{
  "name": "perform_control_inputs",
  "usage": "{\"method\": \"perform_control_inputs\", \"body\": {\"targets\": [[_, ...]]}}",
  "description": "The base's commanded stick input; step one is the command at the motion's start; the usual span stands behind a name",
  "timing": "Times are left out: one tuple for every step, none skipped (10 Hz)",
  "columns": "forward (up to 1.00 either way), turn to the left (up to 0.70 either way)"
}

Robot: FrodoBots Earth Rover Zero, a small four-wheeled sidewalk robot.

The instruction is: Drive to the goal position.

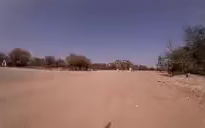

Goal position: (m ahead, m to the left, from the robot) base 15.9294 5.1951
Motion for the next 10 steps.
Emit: {"method": "perform_control_inputs", "body": {"targets": [[1.00,0.02],[1.00,-0.08],[1.00,-0.27],[1.00,-0.38],[1.00,-0.40],[1.00,-0.40],[1.00,-0.40],[1.00,-0.19],[1.00,-0.05],[1.00,0.00]]}}
